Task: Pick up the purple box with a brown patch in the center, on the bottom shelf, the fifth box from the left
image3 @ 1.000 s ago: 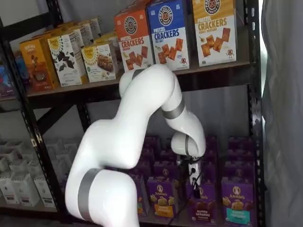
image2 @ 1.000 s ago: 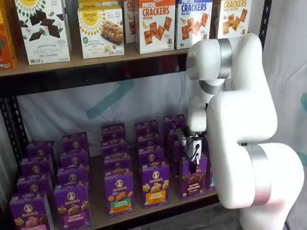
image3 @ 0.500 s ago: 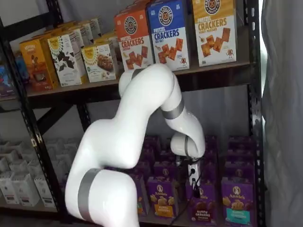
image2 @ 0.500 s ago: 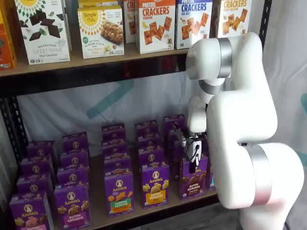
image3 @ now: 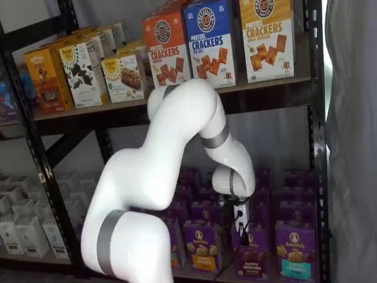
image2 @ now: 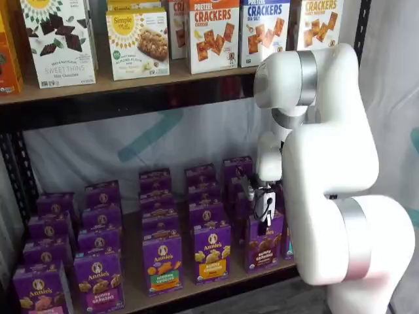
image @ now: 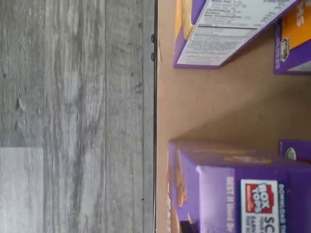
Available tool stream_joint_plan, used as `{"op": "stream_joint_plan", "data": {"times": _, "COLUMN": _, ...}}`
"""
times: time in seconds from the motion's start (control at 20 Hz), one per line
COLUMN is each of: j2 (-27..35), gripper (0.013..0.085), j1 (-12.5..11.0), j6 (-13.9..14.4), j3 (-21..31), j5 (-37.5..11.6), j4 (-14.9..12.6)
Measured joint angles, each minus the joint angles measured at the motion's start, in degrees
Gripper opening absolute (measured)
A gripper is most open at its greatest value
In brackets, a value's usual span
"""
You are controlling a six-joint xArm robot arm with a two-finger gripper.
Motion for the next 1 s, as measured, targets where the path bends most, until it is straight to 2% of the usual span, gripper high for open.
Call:
{"op": "stream_joint_plan", "data": {"times": 0.15, "j2": -0.76, "gripper": 0.025, "j1": 0.35, "j6": -0.74, "j3": 0.92, "j5": -0.15, "j4": 1.17}}
{"op": "stream_joint_plan", "data": {"times": 0.3, "j2": -2.24, "gripper": 0.025, "j1": 0.71, "j6": 0.46, "j3": 3.26, "j5": -1.17, "j4": 0.22}}
{"op": "stream_joint_plan", "data": {"times": 0.5, "j2": -4.85, "gripper": 0.025, "j1": 0.93, "j6": 3.16, "j3": 7.45, "j5": -2.62, "j4": -2.48}}
{"op": "stream_joint_plan", "data": {"times": 0.75, "j2": -8.93, "gripper": 0.025, "j1": 1.44, "j6": 3.14, "j3": 12.94, "j5": -3.47, "j4": -1.92}}
{"op": "stream_joint_plan", "data": {"times": 1.0, "j2": -15.01, "gripper": 0.025, "j1": 2.47, "j6": 4.67, "j3": 19.89, "j5": -4.23, "j4": -2.46}}
